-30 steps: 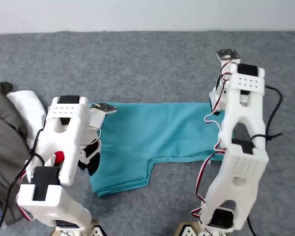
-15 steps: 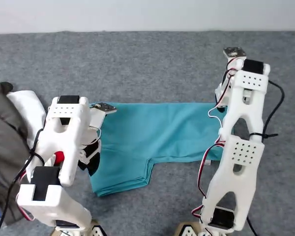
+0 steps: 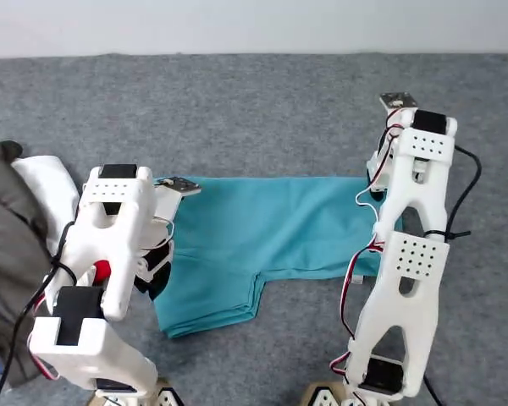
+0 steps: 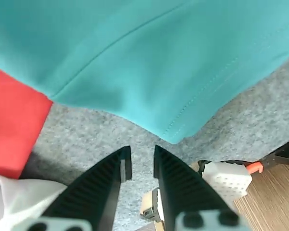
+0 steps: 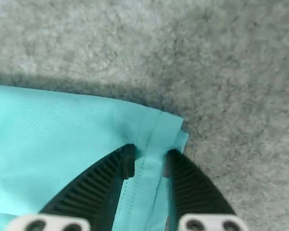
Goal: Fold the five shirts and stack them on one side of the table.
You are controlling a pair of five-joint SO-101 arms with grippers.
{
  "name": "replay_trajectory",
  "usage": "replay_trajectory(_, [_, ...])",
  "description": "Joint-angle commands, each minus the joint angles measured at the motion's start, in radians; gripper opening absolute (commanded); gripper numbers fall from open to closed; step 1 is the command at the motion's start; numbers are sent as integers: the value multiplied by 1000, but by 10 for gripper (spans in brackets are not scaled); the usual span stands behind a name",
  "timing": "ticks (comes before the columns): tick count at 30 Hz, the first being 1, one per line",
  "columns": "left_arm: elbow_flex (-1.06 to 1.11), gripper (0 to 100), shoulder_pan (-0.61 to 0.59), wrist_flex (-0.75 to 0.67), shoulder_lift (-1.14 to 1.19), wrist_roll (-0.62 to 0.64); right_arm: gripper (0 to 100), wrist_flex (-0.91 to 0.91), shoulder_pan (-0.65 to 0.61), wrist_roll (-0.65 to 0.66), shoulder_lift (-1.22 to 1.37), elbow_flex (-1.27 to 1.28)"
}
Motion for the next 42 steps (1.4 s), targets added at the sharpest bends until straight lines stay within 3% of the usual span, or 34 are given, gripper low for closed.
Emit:
replay_trajectory(1, [-35, 83, 0, 32, -17, 8, 9, 7, 5, 12, -21, -48])
replay_trajectory(10, [-35, 83, 0, 32, -17, 8, 10, 12, 16, 55, -38, -86])
replay_trajectory(23, [-35, 83, 2, 32, -17, 9, 15, -73, -35, 318, -35, -212])
replay_trajectory(27, [-35, 83, 2, 32, -17, 9, 25, -58, -58, 321, -39, -215])
replay_trajectory(33, [-33, 83, 2, 32, -17, 9, 223, 85, -51, 315, -53, -226])
replay_trajectory(38, [-33, 83, 2, 32, -17, 9, 205, 87, -24, 229, -157, -190])
replay_trajectory(42, [-33, 83, 2, 32, -17, 9, 189, 87, -19, 196, -318, 29])
